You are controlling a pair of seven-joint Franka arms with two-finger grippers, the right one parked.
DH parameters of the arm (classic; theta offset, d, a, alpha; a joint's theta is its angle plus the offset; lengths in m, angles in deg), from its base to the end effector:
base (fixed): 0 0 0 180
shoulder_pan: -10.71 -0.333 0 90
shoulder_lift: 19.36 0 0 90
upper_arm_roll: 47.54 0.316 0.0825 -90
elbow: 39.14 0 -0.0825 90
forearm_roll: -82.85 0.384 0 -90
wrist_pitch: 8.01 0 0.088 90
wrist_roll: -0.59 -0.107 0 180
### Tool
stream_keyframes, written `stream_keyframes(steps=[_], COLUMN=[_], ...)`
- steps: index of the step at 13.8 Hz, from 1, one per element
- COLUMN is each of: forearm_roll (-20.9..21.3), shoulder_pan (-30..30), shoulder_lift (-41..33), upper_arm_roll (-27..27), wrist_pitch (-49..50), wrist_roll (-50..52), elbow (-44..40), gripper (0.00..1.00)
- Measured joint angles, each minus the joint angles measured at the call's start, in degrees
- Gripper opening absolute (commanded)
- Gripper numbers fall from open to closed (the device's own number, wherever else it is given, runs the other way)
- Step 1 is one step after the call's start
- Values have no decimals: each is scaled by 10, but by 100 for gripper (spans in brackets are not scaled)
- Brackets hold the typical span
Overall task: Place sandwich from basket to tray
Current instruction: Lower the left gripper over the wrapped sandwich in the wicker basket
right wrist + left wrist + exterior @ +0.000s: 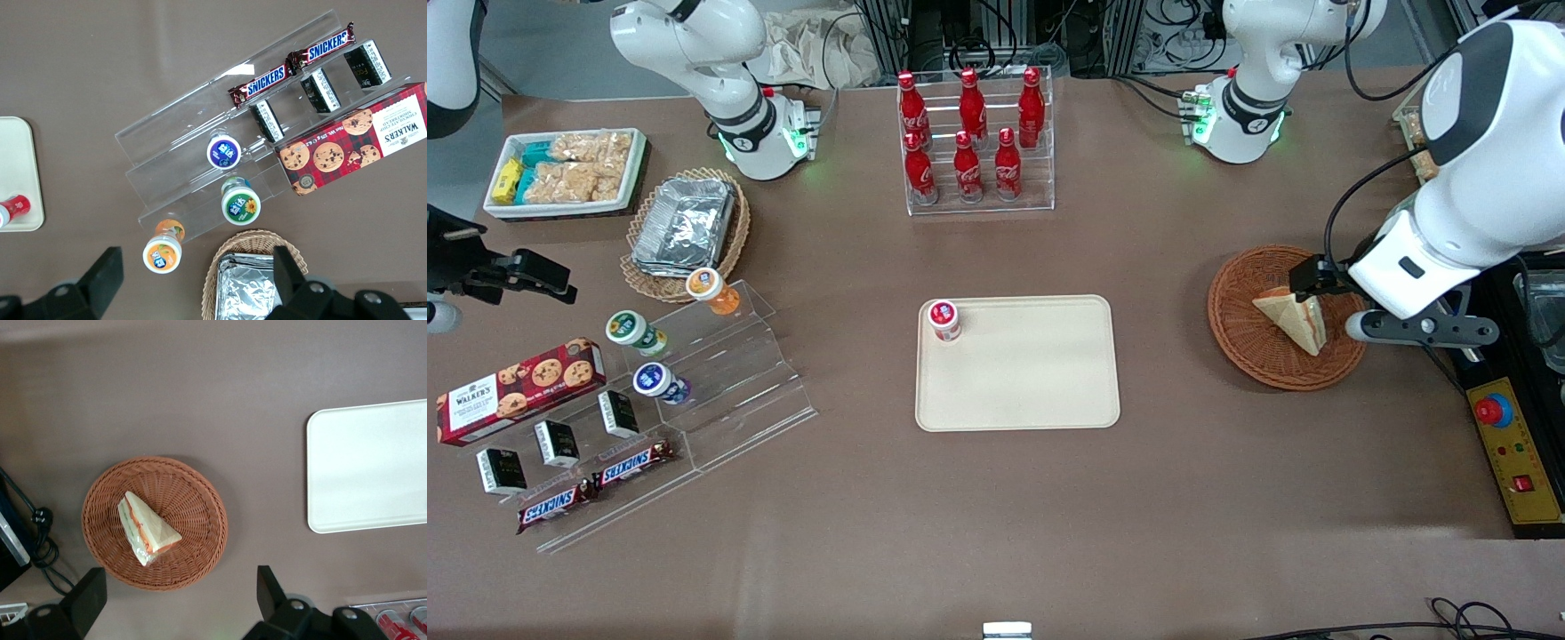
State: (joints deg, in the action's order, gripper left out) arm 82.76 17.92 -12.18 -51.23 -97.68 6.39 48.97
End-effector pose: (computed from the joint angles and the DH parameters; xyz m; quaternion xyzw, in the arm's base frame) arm 0.5781 -0.1093 0.5680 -0.9978 0.0443 0.0491 0.0023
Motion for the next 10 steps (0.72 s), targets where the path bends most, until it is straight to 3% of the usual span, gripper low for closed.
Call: stream_keyframes(steps=[6,10], forearm_roll=[7,7], shoulder_pan=[-2,-3], shoulder_lift=[-59,-123], upper_arm_roll=[1,3], wrist_pitch=[-19,-127], wrist_roll=[23,156], elbow=[98,248], gripper=[100,100])
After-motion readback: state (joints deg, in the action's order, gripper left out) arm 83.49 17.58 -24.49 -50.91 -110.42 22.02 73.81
